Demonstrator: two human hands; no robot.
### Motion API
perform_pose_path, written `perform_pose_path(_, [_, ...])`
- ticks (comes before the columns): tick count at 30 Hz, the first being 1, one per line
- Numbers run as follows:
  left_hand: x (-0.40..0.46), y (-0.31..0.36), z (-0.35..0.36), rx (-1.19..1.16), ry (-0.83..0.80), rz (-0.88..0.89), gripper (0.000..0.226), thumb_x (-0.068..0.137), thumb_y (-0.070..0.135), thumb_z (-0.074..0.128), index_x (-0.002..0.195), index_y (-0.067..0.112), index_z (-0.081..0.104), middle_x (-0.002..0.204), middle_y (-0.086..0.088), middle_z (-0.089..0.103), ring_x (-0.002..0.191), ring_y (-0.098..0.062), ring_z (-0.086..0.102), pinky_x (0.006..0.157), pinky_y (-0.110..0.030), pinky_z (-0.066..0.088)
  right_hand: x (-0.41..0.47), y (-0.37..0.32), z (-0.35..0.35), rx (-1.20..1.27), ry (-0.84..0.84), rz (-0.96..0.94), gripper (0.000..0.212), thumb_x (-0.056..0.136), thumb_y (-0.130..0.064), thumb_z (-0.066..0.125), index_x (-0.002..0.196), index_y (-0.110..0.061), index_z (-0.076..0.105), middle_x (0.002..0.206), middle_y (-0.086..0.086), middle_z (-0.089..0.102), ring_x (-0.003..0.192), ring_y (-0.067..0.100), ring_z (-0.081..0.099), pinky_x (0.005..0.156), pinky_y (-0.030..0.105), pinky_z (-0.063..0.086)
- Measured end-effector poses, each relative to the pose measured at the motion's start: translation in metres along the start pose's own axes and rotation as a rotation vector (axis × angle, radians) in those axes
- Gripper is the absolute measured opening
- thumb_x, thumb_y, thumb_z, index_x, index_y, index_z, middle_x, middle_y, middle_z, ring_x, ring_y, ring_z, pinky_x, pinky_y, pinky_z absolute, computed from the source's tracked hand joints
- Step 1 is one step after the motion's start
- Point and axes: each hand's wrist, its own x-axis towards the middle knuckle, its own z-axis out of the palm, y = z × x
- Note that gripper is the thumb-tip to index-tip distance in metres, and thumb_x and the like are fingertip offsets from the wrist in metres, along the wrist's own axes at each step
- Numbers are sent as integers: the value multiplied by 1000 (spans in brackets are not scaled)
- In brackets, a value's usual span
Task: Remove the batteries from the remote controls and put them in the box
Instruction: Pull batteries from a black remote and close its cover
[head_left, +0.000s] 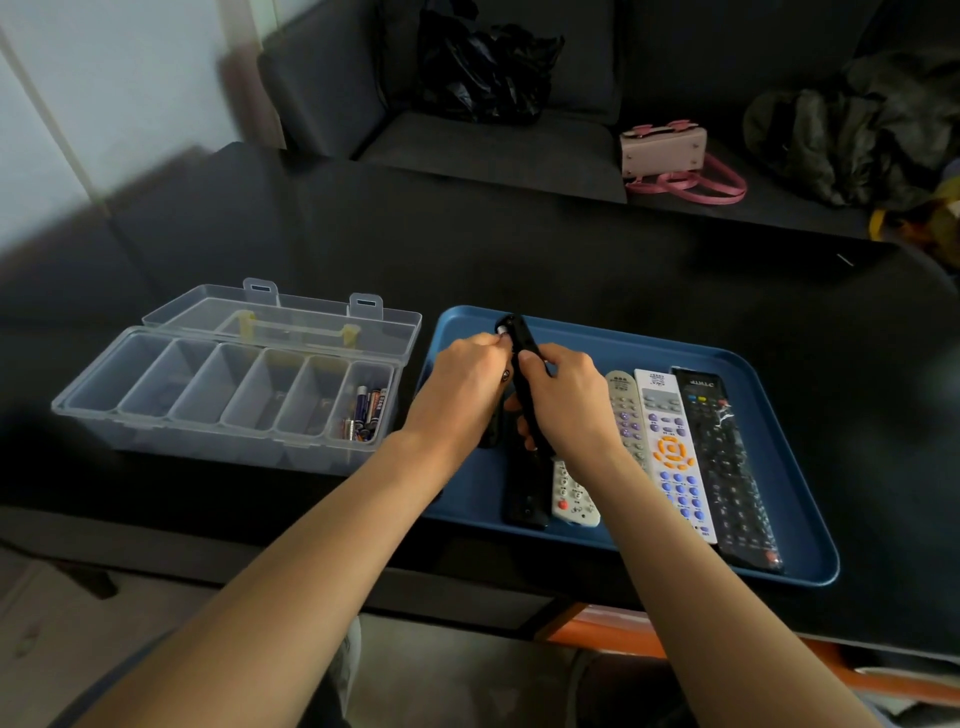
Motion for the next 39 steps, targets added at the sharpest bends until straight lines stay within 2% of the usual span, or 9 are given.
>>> perform_pose_path(9, [-1, 0, -2, -136, 125, 34, 19, 87, 8, 49, 70, 3, 57, 66, -5, 54, 59, -20, 54, 56, -44, 45, 5, 2, -4, 52, -3, 51, 24, 99, -25, 43, 96, -10, 61, 66, 9, 65, 38, 14, 51, 37, 20, 39])
perform_pose_path(12, [1, -2, 0, -222, 159, -24, 23, 88, 10, 52, 70, 0, 62, 66, -12, 60, 61, -22, 58, 61, -43, 43, 4, 2, -3, 107, -16, 83, 24, 99, -25, 42, 99, -8, 60, 67, 10, 64, 37, 13, 50, 37, 20, 39])
perform_pose_path(19, [8, 1, -2, -435, 269, -438, 22, 76, 26, 74, 88, 7, 73, 84, 1, 69, 78, -7, 61, 67, -4, 39, -4, -3, 3, -10, -20, 7, 23, 100, -24, 40, 99, -8, 57, 73, 12, 65, 37, 10, 51, 33, 18, 40])
perform_pose_path(23, [14, -3, -4, -652, 168, -724, 21, 74, 27, 76, 68, 8, 70, 70, -8, 68, 69, -20, 65, 70, -33, 51, -7, -1, 5, -123, -9, -55, 24, 100, -26, 40, 99, -9, 56, 75, 10, 64, 45, 14, 54, 36, 22, 47])
perform_pose_path(25, [15, -2, -8, -725, 98, -851, 28, 74, 27, 75, 55, 12, 61, 65, -9, 67, 67, -24, 66, 68, -35, 52, -7, 0, 5, -199, 16, -109, 25, 100, -27, 40, 99, -9, 56, 80, 13, 64, 54, 21, 60, 43, 32, 53])
perform_pose_path(28, [15, 0, -16, -596, 16, -812, 31, 79, 21, 68, 55, 10, 53, 55, -4, 57, 56, -18, 56, 54, -28, 42, -10, 1, 9, -307, 57, -188, 26, 99, -30, 41, 96, -9, 56, 78, 13, 65, 65, 32, 63, 59, 50, 54])
perform_pose_path(32, [8, -5, -37, -354, -91, -656, 30, 88, 25, 58, 64, 8, 60, 53, 2, 51, 48, -6, 48, 41, -16, 32, -14, -7, 15, -339, 41, -198, 27, 100, -31, 39, 98, -9, 55, 79, 16, 66, 70, 35, 64, 63, 51, 53])
perform_pose_path(35, [-6, -14, -64, -197, -144, -565, 30, 92, 22, 54, 64, 11, 57, 52, 5, 50, 41, -2, 46, 38, -11, 35, -20, -15, 14, -219, -45, -110, 25, 101, -29, 39, 106, -12, 56, 83, 14, 67, 64, 26, 64, 55, 40, 57])
perform_pose_path(39, [-22, -30, -91, 62, -103, -554, 19, 89, 19, 60, 74, 8, 60, 68, -2, 60, 54, -10, 51, 46, -19, 33, -33, -30, 20, -74, -95, -42, 22, 101, -26, 40, 105, -12, 57, 77, 9, 66, 47, 14, 57, 39, 23, 49])
